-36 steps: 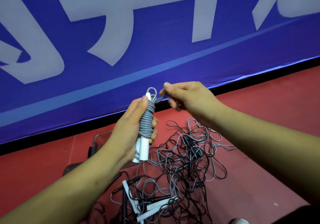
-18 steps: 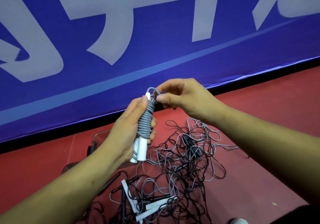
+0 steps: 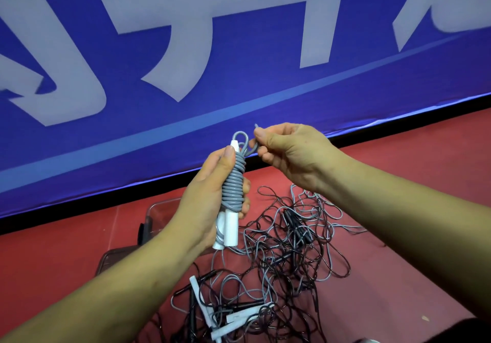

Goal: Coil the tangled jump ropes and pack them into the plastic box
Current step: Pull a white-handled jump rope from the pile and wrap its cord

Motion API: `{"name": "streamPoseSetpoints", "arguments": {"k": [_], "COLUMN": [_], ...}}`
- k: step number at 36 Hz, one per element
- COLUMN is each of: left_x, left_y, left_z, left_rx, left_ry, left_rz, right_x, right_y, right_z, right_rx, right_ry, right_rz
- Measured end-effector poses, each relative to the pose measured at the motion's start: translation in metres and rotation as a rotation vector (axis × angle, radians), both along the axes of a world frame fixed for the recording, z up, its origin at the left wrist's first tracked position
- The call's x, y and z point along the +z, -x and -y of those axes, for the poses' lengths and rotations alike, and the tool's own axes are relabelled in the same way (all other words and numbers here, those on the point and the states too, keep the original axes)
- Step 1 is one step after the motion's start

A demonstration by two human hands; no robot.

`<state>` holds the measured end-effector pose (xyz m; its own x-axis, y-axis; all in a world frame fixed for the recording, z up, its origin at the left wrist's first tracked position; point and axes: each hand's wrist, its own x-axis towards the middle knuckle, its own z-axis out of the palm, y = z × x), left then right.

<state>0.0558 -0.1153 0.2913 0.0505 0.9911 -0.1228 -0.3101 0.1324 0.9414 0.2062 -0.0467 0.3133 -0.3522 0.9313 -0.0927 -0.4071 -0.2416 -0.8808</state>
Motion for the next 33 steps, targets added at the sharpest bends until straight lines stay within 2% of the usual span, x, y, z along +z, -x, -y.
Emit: {"name": "streamPoseSetpoints", "arguments": {"k": [9, 12, 16, 23, 27, 30, 33], "left_x": [-0.004, -0.006, -0.007, -0.002, 0.000, 0.002, 0.002], "left_y": [0.000, 0.000, 0.002, 0.006, 0.010, 0.012, 0.010], "left_z": [-0.001, -0.001, -0.002, -0.002, -0.001, -0.002, -0.004], "left_rx": [0.007, 0.010, 0.024, -0.016, -0.076, -0.098, -0.083], "left_ry": [0.037, 0.011, -0.061, -0.114, -0.122, -0.117, -0.098], "left_rz": [-0.016, -0.103, -0.257, -0.372, -0.401, -0.453, -0.442], "right_x": [-0.001, -0.001, 0.001, 0.003, 0.002, 0.001, -0.002], "right_y": [-0.001, -0.003, -0.003, -0.007, -0.012, -0.011, -0.006], "right_z": [-0.001, 0.000, -0.002, -0.004, -0.007, -0.006, -0.003], "right_rx": [0.069, 0.115, 0.132, 0.175, 0.272, 0.280, 0.154], "right_ry": [-0.118, -0.199, -0.205, -0.078, -0.019, -0.093, -0.182], "right_rz": [0.133, 0.246, 0.367, 0.375, 0.315, 0.361, 0.453]}}
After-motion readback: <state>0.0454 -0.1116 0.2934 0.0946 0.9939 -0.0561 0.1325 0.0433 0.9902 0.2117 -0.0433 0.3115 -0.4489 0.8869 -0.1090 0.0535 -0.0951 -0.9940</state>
